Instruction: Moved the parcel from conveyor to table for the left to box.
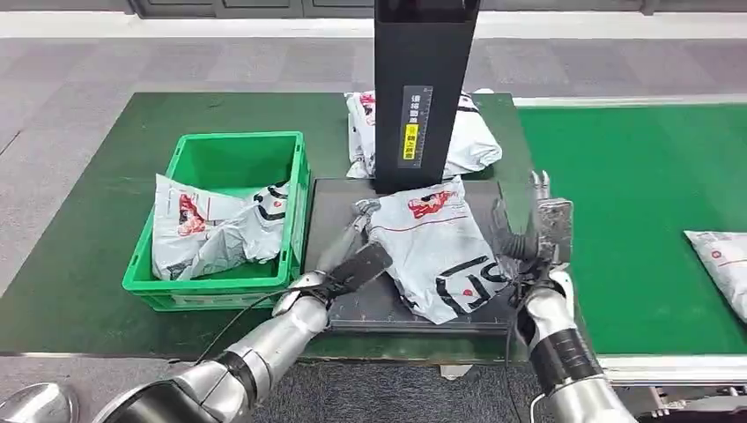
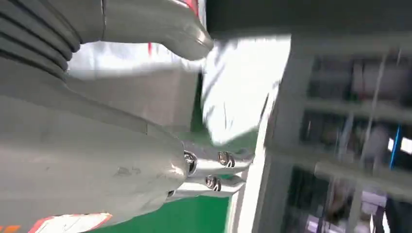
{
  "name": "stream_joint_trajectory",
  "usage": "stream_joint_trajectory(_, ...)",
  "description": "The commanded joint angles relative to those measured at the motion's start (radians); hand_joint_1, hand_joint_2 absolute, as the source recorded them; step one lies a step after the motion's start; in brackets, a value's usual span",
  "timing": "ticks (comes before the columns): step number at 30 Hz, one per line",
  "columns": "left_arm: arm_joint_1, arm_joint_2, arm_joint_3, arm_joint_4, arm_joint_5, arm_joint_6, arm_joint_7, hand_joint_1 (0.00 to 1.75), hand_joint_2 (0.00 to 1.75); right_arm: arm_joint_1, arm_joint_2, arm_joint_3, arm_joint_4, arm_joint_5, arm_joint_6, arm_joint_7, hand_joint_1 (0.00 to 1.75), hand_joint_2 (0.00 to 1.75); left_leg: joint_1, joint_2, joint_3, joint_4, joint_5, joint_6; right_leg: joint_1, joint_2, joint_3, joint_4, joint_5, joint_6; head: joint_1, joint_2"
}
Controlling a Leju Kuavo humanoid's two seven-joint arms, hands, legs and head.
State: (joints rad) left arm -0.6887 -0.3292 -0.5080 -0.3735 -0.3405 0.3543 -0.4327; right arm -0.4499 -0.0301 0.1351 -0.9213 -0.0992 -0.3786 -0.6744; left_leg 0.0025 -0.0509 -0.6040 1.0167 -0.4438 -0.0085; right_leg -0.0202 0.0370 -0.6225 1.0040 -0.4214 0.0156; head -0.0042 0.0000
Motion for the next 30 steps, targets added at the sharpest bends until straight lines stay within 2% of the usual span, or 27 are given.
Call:
stream_joint_trajectory(1, -0.027, -0.018, -0.201, 0.083, -0.110, 0.039, 0.069, 0.00, 1.75, -0.082, -0.015, -0.129, 0.146, -0.002, -0.049, -0.023, 0.00, 1.75, 0.000, 0.004, 0.004, -0.001, -0.001, 0.000, 0.001, -0.004, 0.004, -0.001, -0.001, -0.001, 0.000, 0.000)
stream_joint_trajectory(3, -0.027, -0.018, -0.201, 0.083, -0.110, 0.039, 0.069, 0.00, 1.75, -0.082, -0.015, -0.129, 0.146, -0.002, -0.049, -0.023, 0.00, 1.75, 0.000, 0.003, 0.002, -0.001, -0.001, 0.000, 0.001, -0.002, 0.002, -0.001, -0.001, -0.001, 0.000, 0.000)
stream_joint_trajectory(5, -0.033, -0.019, -0.263, 0.093, -0.187, 0.043, 0.103, 0.00, 1.75, -0.082, -0.010, -0.135, 0.144, -0.013, -0.052, -0.023, 0.00, 1.75, 0.000, 0.004, 0.003, -0.001, -0.001, 0.000, 0.001, -0.002, 0.002, -0.001, -0.001, -0.001, 0.000, 0.000)
stream_joint_trajectory(7, -0.029, -0.020, -0.403, 0.082, -0.330, -0.027, 0.181, 0.00, 1.75, -0.105, -0.013, -0.135, 0.161, -0.023, -0.034, -0.015, 0.00, 1.75, 0.000, 0.004, 0.003, -0.001, -0.001, 0.000, 0.001, -0.002, 0.002, -0.001, -0.001, -0.001, 0.000, 0.000)
stream_joint_trajectory(8, -0.031, -0.020, -0.485, 0.073, -0.397, -0.078, 0.210, 0.63, 1.75, -0.115, -0.012, -0.134, 0.172, -0.025, -0.022, -0.007, 0.00, 1.75, 0.000, 0.003, 0.001, 0.000, -0.001, 0.000, 0.001, -0.001, 0.001, 0.000, -0.001, -0.001, 0.000, 0.000)
stream_joint_trajectory(9, -0.026, -0.020, -0.503, 0.060, -0.404, -0.094, 0.218, 1.54, 1.75, -0.120, -0.010, -0.134, 0.177, -0.025, -0.019, -0.003, 0.00, 1.75, 0.000, 0.004, 0.002, 0.000, -0.001, 0.000, 0.001, -0.002, 0.002, -0.001, -0.001, -0.001, 0.000, 0.000)
stream_joint_trajectory(10, -0.017, -0.020, -0.563, 0.031, -0.426, -0.146, 0.229, 1.75, 1.75, -0.122, -0.006, -0.135, 0.181, -0.015, -0.029, 0.003, 0.00, 1.75, 0.000, 0.003, 0.001, 0.000, -0.001, 0.001, 0.001, -0.002, 0.000, 0.000, -0.001, -0.001, 0.000, 0.000)
stream_joint_trajectory(13, -0.008, -0.020, -0.599, 0.003, -0.400, -0.156, 0.238, 1.75, 1.75, -0.092, -0.002, -0.134, 0.157, 0.004, -0.035, 0.011, 0.00, 1.75, 0.000, 0.005, 0.002, -0.001, -0.002, 0.001, 0.001, -0.002, 0.002, -0.001, -0.001, -0.001, 0.000, 0.000)
stream_joint_trajectory(23, -0.016, -0.020, -0.601, 0.014, -0.390, -0.155, 0.231, 1.75, 1.75, -0.081, -0.003, -0.137, 0.142, 0.006, -0.034, 0.013, 0.00, 1.75, 0.000, 0.006, 0.005, -0.002, -0.002, 0.000, 0.001, -0.001, 0.004, -0.002, -0.001, -0.002, 0.000, 0.000)
stream_joint_trajectory(25, -0.016, -0.020, -0.601, 0.014, -0.390, -0.155, 0.231, 1.75, 1.75, -0.081, -0.003, -0.137, 0.142, 0.006, -0.034, 0.013, 0.00, 1.75, 0.000, 0.003, 0.003, -0.001, -0.001, 0.000, 0.001, -0.001, 0.002, -0.001, -0.001, -0.001, 0.000, 0.000)
stream_joint_trajectory(30, -0.036, -0.020, -0.569, 0.032, -0.301, 0.016, 0.209, 1.75, 1.75, -0.041, 0.001, -0.158, 0.090, 0.048, -0.028, 0.053, 0.00, 1.75, 0.000, 0.005, 0.005, -0.002, -0.001, 0.000, 0.001, -0.002, 0.004, -0.002, -0.001, -0.001, 0.000, 0.000)
